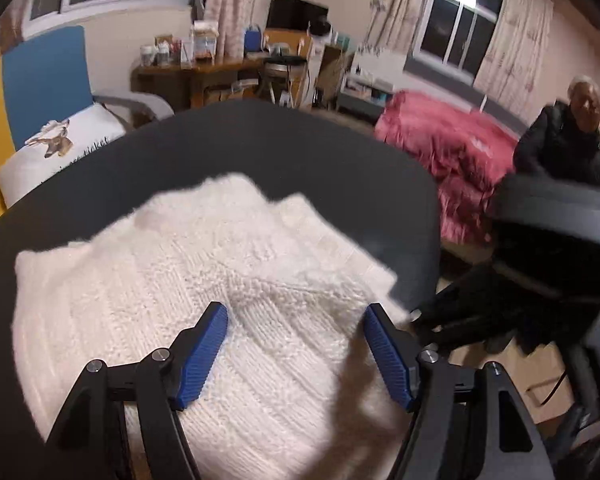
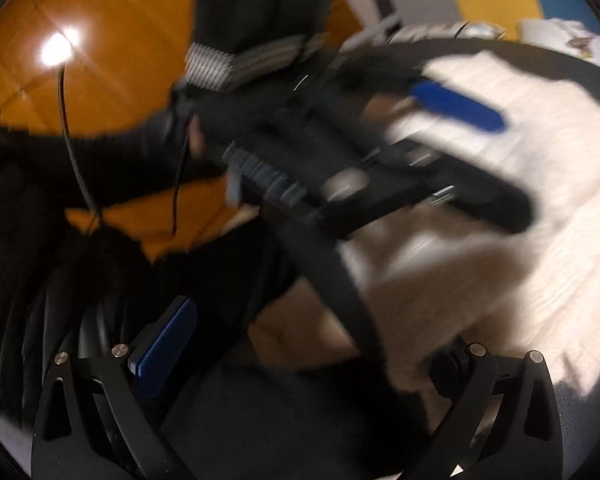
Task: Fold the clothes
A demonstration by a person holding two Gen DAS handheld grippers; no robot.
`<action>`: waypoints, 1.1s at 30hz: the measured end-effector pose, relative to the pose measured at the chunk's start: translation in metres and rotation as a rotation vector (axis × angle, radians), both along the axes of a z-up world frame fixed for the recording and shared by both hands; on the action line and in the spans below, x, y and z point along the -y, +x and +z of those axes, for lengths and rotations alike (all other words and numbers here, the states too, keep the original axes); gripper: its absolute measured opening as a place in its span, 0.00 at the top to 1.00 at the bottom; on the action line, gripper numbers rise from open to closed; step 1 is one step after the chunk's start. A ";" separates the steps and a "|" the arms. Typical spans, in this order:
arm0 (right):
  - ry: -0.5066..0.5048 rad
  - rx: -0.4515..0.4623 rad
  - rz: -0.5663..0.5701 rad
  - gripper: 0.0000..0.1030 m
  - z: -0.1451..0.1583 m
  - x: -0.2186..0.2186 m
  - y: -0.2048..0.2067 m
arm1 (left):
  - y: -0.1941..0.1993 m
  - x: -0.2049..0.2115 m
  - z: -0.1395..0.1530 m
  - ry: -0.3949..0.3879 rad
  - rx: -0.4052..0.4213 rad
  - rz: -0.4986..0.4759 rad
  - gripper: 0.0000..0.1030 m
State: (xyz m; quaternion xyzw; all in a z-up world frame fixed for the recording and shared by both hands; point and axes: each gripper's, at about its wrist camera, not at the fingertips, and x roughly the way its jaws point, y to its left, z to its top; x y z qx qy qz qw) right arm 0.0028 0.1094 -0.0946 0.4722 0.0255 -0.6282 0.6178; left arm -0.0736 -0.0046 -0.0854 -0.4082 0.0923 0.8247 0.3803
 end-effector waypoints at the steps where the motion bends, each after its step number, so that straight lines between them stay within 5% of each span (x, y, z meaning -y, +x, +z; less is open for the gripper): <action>1: 0.006 0.008 0.009 0.00 -0.001 -0.003 0.000 | 0.002 -0.002 -0.001 -0.005 -0.011 -0.002 0.30; 5: 0.003 0.026 0.016 0.00 -0.006 -0.014 0.004 | 0.009 -0.003 0.000 -0.020 -0.041 -0.007 0.30; 11: 0.022 -0.039 -0.117 0.00 0.003 -0.027 0.005 | 0.022 0.040 0.022 0.120 -0.047 0.111 0.30; 16: 0.122 -0.243 -0.247 0.00 0.046 -0.040 0.029 | 0.044 0.089 0.018 0.192 -0.035 0.222 0.31; 20: 0.077 -0.351 -0.232 0.00 0.073 -0.021 0.040 | 0.062 0.104 0.006 0.202 -0.021 0.248 0.31; 23: 0.153 -0.332 -0.171 0.00 0.045 0.005 0.029 | 0.064 0.099 -0.013 0.134 0.005 0.251 0.31; 26: 0.230 -0.252 -0.230 0.00 -0.003 0.009 0.010 | 0.071 0.095 -0.011 0.091 -0.034 0.235 0.31; 29: 0.181 -0.211 -0.274 0.00 0.015 -0.002 0.010 | 0.071 0.104 0.001 0.143 -0.043 0.235 0.31; 33: 0.166 -0.345 -0.296 0.00 0.048 0.001 0.016 | 0.060 0.125 0.012 0.242 -0.049 0.318 0.31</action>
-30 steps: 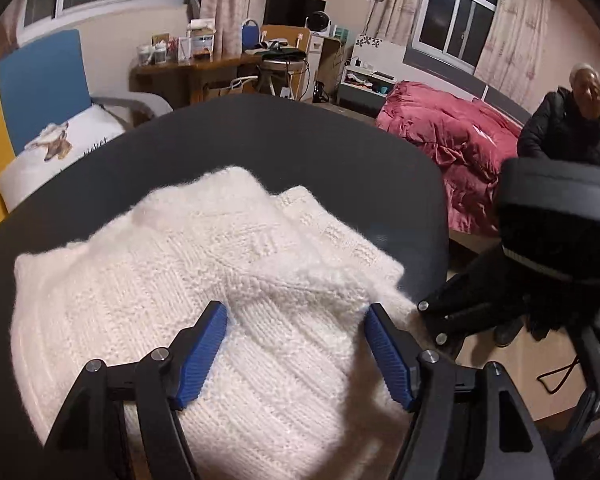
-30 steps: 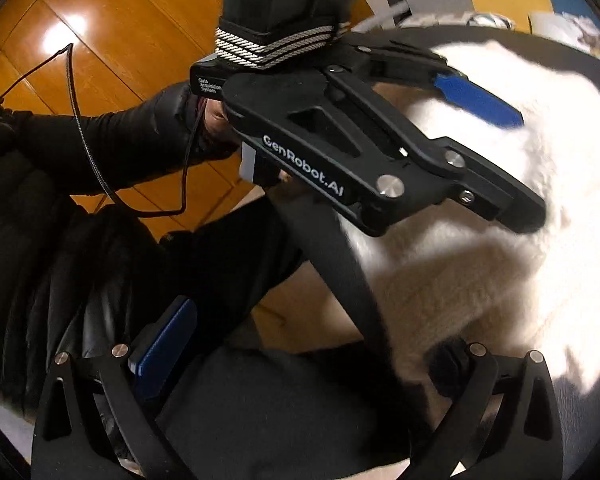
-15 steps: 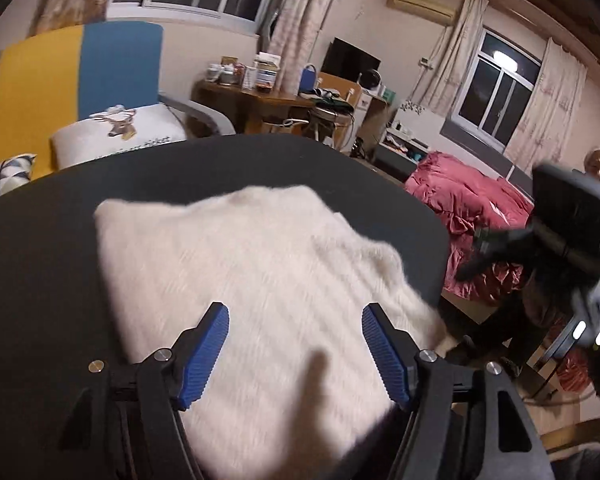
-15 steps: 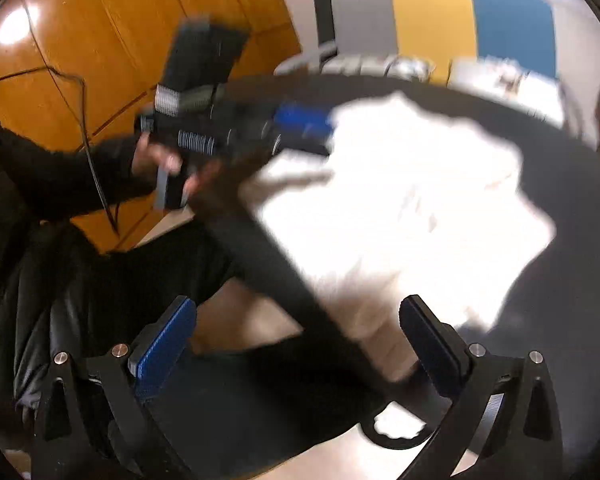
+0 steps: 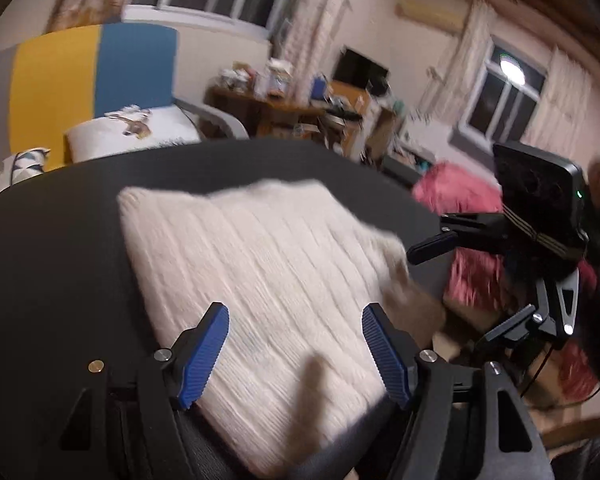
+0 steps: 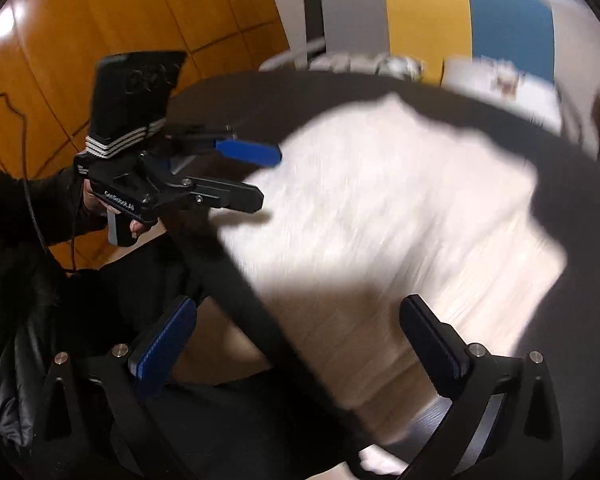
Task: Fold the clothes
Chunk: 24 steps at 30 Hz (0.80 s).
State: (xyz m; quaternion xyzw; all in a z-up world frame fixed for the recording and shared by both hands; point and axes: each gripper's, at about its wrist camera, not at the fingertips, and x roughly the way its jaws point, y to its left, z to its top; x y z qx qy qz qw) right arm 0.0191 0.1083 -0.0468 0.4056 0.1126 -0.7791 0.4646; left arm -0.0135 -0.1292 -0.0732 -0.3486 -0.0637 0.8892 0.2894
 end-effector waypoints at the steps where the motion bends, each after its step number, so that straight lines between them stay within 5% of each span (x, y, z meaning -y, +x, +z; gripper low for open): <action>1: -0.005 -0.037 -0.001 0.00 0.008 0.001 -0.002 | -0.005 0.004 -0.004 0.012 0.032 0.016 0.31; 3: -0.030 -0.055 0.004 0.00 0.012 0.007 -0.016 | -0.012 0.007 -0.017 0.022 0.111 0.026 0.31; 7: 0.039 0.026 0.026 0.00 -0.019 0.020 -0.049 | -0.003 -0.004 -0.021 -0.081 0.064 -0.010 0.31; 9: 0.065 0.023 0.037 0.00 -0.023 0.021 -0.058 | -0.006 -0.001 -0.011 -0.064 0.055 -0.013 0.31; 12: 0.053 0.033 0.037 0.00 -0.007 0.018 -0.059 | -0.027 0.010 0.006 0.009 0.046 0.012 0.31; 17: 0.027 -0.117 0.020 0.00 0.034 0.032 -0.073 | -0.095 0.004 0.019 0.010 0.060 0.030 0.31; 21: 0.153 0.009 -0.076 0.00 -0.006 0.046 -0.120 | -0.137 -0.016 -0.021 -0.073 0.225 -0.005 0.30; 24: 0.041 0.046 -0.127 0.00 -0.030 0.031 -0.130 | -0.133 -0.015 -0.024 -0.060 0.178 -0.006 0.28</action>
